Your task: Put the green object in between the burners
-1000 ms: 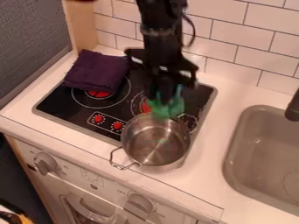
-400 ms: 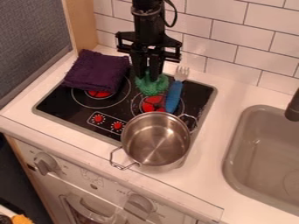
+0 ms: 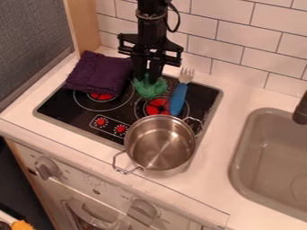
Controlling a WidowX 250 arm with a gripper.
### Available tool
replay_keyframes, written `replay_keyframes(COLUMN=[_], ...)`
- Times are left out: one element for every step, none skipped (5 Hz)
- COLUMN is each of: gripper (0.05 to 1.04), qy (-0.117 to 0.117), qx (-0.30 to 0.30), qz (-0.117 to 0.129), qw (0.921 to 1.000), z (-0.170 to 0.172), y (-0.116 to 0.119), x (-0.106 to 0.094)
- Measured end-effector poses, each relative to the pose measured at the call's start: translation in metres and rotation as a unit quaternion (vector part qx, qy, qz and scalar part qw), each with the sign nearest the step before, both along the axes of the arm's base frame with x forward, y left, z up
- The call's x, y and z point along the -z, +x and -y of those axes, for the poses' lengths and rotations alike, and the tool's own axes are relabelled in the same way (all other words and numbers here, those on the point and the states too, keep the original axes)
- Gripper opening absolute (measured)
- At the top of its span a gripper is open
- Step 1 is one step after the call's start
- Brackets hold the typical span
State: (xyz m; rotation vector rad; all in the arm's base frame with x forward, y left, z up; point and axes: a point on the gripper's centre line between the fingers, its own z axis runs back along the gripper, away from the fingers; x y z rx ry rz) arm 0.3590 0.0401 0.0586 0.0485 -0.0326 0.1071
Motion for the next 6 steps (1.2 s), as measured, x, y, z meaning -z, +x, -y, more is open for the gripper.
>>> replay_keyframes(gripper=[0.347,0.664,0.935,1.009,1.003,1.000], qy=[0.005,0.004,0.003,0.012,0.010,0.007], qx=[0.004,0.008,0.014,0.043,0.050,0.051], qz=[-0.008,-0.008,-0.006,0.042,0.046,0.043], qw=[1.0000,0.9999,0.9999,0.9981,0.9976,0.9978], z=[-0.003,-0.003,0.001,0.020,0.027,0.027], y=[-0.002,-0.002,-0.001,0.005,0.005,0.003], x=[0.001,0.001,0.000,-0.033,-0.035,-0.034])
